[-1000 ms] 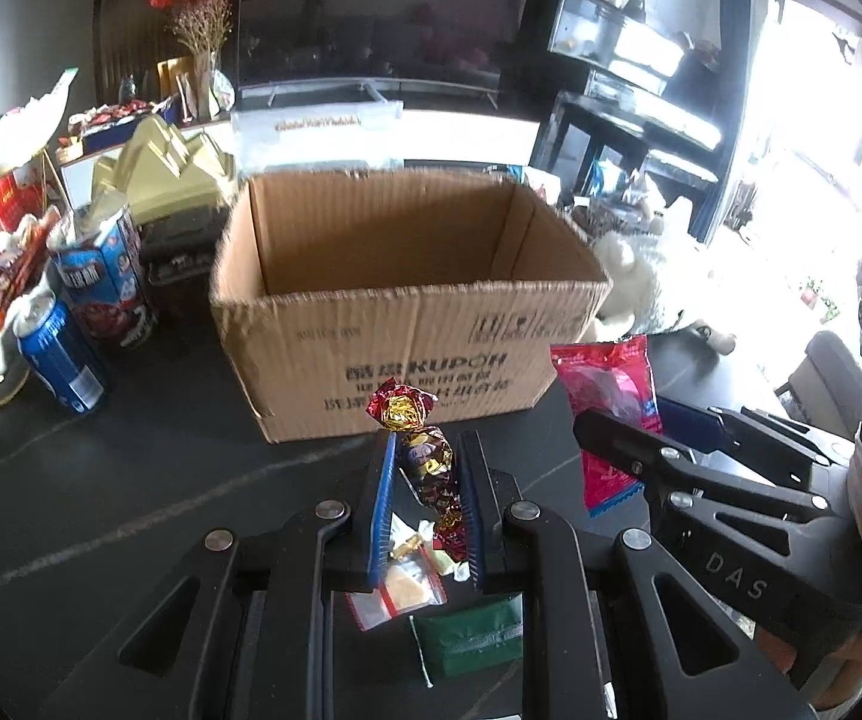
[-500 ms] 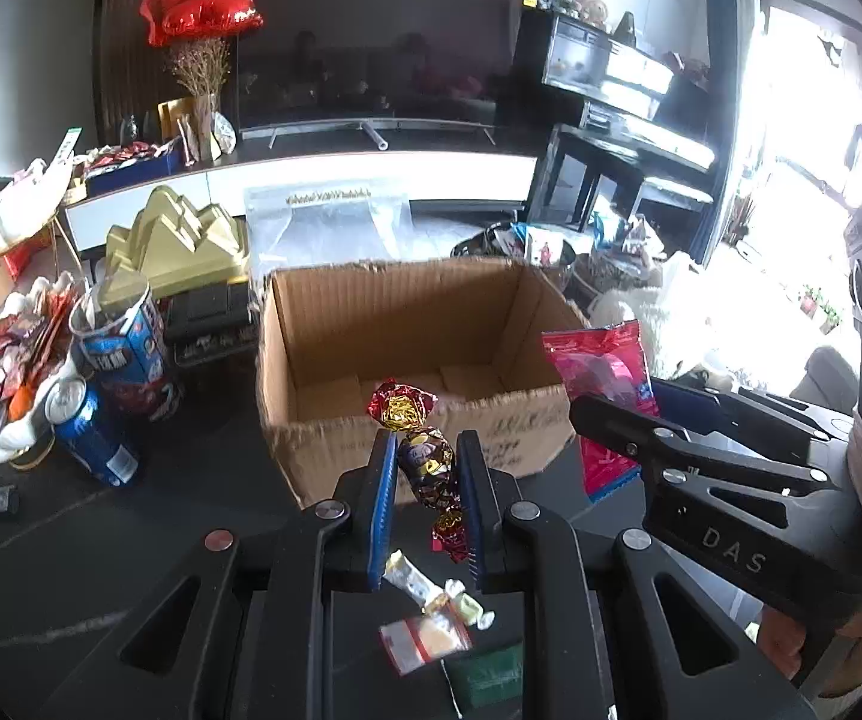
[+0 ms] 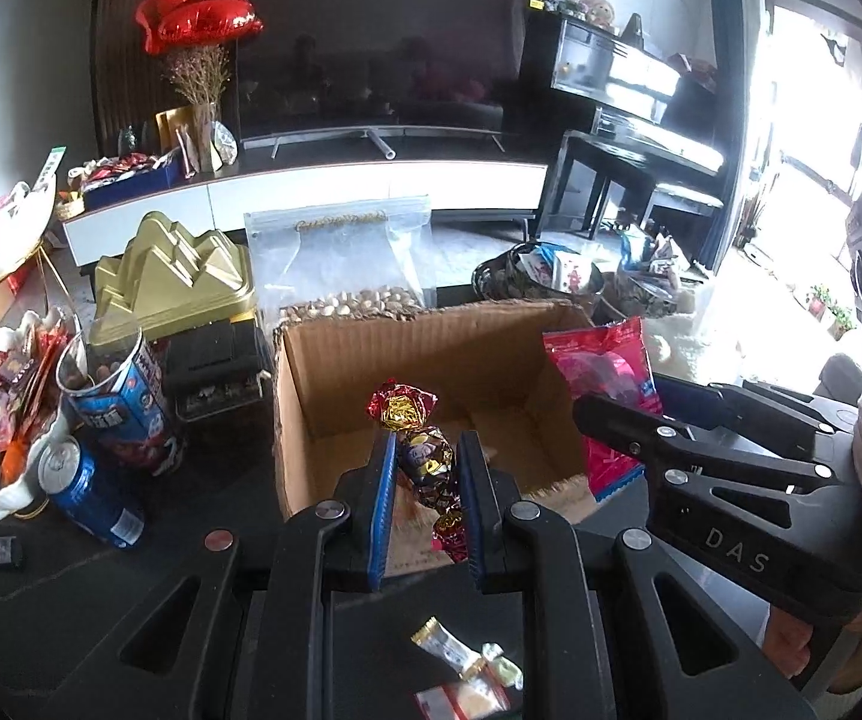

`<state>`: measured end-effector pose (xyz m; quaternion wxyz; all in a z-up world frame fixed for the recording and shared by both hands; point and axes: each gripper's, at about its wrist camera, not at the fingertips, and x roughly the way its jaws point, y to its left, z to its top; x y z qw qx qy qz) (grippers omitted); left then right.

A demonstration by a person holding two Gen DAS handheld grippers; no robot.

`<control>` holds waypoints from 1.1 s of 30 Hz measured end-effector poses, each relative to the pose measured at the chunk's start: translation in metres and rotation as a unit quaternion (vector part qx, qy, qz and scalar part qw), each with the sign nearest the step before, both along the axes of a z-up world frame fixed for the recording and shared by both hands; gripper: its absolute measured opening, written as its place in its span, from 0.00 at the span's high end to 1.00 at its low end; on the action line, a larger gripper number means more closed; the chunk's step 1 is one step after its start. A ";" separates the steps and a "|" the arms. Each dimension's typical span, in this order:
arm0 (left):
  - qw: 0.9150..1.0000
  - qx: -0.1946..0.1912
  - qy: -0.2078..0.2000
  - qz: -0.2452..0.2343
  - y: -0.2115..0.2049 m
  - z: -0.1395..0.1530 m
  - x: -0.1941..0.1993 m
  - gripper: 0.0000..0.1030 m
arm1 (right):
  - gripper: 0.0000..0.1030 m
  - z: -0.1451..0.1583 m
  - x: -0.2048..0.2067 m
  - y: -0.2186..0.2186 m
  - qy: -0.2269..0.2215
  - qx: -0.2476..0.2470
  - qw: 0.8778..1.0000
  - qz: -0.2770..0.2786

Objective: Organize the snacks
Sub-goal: 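Carry both snacks into the cardboard box and open both tools, then withdraw both tools from the box back to the snack pile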

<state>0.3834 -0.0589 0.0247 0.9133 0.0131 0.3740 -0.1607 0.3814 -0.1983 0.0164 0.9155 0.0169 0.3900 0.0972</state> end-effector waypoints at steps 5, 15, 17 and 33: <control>1.000 0.003 0.000 0.015 -0.002 -0.005 0.019 0.67 | 0.62 -0.007 0.017 0.002 -0.001 -0.001 1.000 -0.001; 0.999 0.018 -0.010 0.035 0.009 -0.011 -0.004 0.50 | 0.42 -0.010 -0.003 -0.002 -0.029 -0.022 0.999 -0.023; 0.999 0.020 -0.007 0.032 0.009 -0.012 -0.011 0.50 | 0.42 -0.011 -0.011 0.000 -0.030 -0.020 0.999 -0.016; 0.999 0.029 0.000 0.023 0.014 -0.032 -0.081 0.48 | 0.42 -0.046 -0.077 0.000 0.009 0.001 1.000 0.001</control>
